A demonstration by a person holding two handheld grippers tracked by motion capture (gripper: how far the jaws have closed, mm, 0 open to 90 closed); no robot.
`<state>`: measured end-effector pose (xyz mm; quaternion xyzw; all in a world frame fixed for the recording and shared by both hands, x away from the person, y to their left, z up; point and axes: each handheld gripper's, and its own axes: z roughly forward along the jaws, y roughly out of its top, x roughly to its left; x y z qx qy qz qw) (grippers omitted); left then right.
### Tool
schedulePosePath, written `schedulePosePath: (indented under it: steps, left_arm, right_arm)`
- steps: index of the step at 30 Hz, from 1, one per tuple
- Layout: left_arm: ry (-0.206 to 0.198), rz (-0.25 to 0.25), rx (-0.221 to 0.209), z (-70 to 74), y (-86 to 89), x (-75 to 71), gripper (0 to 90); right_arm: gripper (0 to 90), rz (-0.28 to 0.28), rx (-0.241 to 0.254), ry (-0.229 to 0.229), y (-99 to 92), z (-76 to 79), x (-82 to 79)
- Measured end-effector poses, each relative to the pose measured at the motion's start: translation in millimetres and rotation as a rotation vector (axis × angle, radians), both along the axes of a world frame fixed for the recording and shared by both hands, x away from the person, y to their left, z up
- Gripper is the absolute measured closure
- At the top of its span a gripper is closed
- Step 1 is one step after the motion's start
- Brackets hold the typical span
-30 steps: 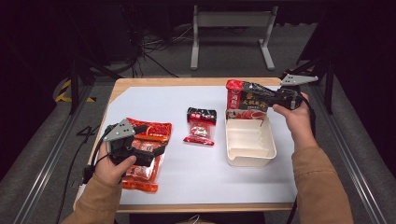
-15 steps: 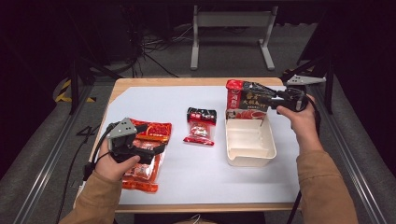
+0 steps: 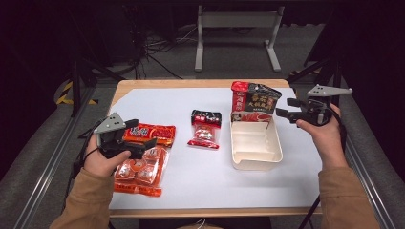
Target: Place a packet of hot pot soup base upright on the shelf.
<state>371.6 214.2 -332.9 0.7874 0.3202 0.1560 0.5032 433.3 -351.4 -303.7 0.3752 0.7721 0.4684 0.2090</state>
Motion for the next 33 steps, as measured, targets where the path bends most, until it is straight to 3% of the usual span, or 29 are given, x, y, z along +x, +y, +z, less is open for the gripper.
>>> schedulePosePath:
  steps: [2, 5, 11, 14, 17, 21, 24, 28, 30, 32, 33]
  left_arm:
    - [0.003, 0.004, 0.001, 0.7, 1.9, 0.8, 4.6]
    - [0.009, 0.011, 0.045, 4.9, 6.9, 2.6, 5.2]
    - [0.003, 0.017, 0.064, 9.2, 15.0, 5.4, 5.6]
    - [0.006, 0.019, 0.069, 8.4, 19.4, 9.6, 5.2]
    - [0.022, 0.036, 0.046, 6.0, 23.9, 15.3, 4.7]
    - [0.024, 0.088, 0.038, 3.9, 32.1, 24.8, 5.6]
    - [-0.008, 0.141, 0.076, 3.6, 38.1, 31.6, 7.6]
    - [-0.023, 0.155, 0.101, -0.2, 46.1, 41.2, 15.6]
    - [-0.06, 0.162, 0.103, -3.3, 49.8, 46.5, 16.9]
    - [-0.011, 0.187, 0.086, -7.0, 54.4, 51.4, 17.8]
    - [-0.006, 0.188, 0.088, -8.7, 56.3, 53.6, 18.9]
  right_arm:
    - [31.8, 0.002, -0.014, -0.011, 0.4, 0.8, -11.1]
    - [32.0, 0.002, -0.014, -0.022, 0.1, 1.0, -19.6]
    - [32.0, -0.008, -0.002, -0.03, -3.1, -7.3, -38.6]
    - [31.9, -0.021, -0.008, -0.034, -4.4, -13.1, -46.6]
    - [31.9, -0.034, -0.01, -0.032, -6.4, -18.2, -54.0]
    - [33.0, -0.046, -0.001, -0.019, -9.7, -21.6, -59.0]
    - [36.0, -0.054, -0.013, -0.013, -11.5, -23.1, -63.1]
    - [41.1, -0.042, -0.029, -0.011, -11.9, -25.4, -66.5]
    - [43.6, -0.035, -0.032, -0.016, -12.8, -26.5, -67.7]
    - [44.2, -0.031, -0.029, -0.025, -14.0, -28.2, -68.7]
    - [44.3, -0.033, -0.024, -0.026, -14.7, -29.3, -68.8]
